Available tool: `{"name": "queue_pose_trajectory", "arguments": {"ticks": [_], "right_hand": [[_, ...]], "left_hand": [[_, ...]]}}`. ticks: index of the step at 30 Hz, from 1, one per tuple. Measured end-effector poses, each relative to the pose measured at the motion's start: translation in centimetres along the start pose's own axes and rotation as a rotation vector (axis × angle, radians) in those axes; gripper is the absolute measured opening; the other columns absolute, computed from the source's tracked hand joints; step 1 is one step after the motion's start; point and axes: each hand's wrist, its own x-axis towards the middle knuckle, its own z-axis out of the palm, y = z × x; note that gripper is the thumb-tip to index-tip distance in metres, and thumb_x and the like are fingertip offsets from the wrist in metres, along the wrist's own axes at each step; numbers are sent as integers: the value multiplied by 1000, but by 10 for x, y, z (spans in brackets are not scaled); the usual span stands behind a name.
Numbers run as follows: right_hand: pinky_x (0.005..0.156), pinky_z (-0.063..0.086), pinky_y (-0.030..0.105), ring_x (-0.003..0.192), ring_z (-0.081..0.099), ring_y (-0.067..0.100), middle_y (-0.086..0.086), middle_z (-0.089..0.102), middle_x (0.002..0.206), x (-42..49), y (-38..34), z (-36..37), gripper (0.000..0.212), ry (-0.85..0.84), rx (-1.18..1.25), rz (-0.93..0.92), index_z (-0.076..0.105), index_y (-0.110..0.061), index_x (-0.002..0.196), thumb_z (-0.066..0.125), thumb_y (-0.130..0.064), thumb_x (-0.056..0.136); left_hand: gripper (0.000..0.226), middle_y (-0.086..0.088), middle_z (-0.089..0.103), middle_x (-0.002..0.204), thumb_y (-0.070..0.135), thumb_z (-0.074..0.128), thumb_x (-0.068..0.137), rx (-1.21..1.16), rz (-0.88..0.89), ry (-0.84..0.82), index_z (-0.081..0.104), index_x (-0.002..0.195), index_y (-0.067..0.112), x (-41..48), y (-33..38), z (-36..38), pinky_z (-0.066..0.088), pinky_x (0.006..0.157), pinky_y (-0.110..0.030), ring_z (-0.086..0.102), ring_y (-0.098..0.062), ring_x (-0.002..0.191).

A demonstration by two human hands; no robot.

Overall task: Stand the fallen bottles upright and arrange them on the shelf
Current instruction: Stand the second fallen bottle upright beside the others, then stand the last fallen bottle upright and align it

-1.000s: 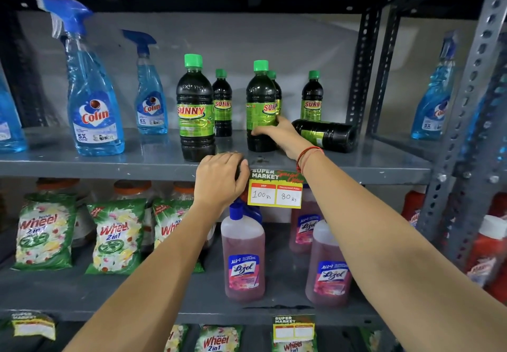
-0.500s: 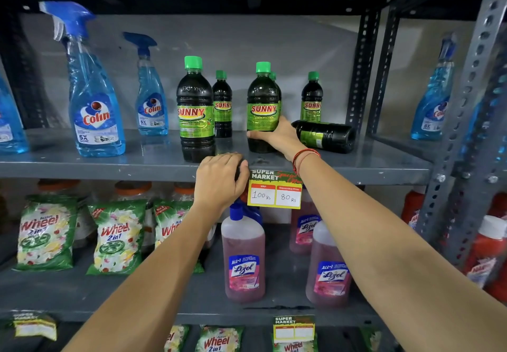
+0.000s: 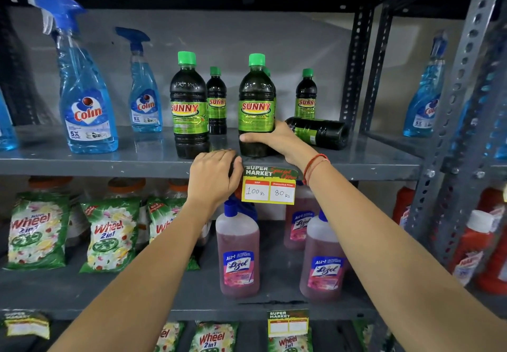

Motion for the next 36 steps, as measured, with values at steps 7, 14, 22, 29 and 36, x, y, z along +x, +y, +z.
{"name": "queue_pose_trajectory", "arguments": {"ticks": [7, 14, 22, 29, 36], "right_hand": [[97, 49, 31, 106, 64, 14, -7, 71, 102, -14, -4, -2, 34, -25, 9, -49, 67, -31, 96, 87, -32, 67], [96, 46, 28, 107, 58, 11, -5, 64, 114, -23, -6, -11, 55, -27, 70, -59, 56, -19, 123, 80, -35, 76], [73, 52, 19, 79, 60, 11, 0, 63, 82, -20, -11, -80, 29, 416, 71, -243, 65, -6, 103, 72, -28, 85], [93, 47, 33, 110, 61, 28, 14, 66, 113, 6, -17, -126, 48, 330, -604, -38, 63, -4, 116, 75, -34, 81], [85, 45, 30, 107, 58, 30, 12, 60, 128, 22, -3, -127, 81, -34, -944, 174, 51, -10, 133, 73, -58, 72]], "left_hand": [[41, -9, 73, 80, 29, 33, 91, -14, 6, -2, 67, 85, 6, -1, 0, -4, 43, 62, -33, 66, -27, 71], [44, -12, 73, 84, 30, 31, 92, -45, 13, 26, 67, 89, 5, -2, 1, -2, 45, 68, -34, 67, -30, 75], [30, -14, 57, 97, 29, 41, 87, -135, -59, 318, 59, 100, 9, -3, 44, -3, 31, 71, -36, 45, -24, 88], [36, -11, 64, 87, 30, 41, 87, -117, 202, 77, 65, 94, 5, 47, 116, 12, 46, 59, -39, 59, -31, 78], [60, -7, 72, 76, 45, 23, 92, 11, 85, -96, 70, 79, 10, 48, 125, 42, 42, 53, -31, 66, -28, 68]]}}
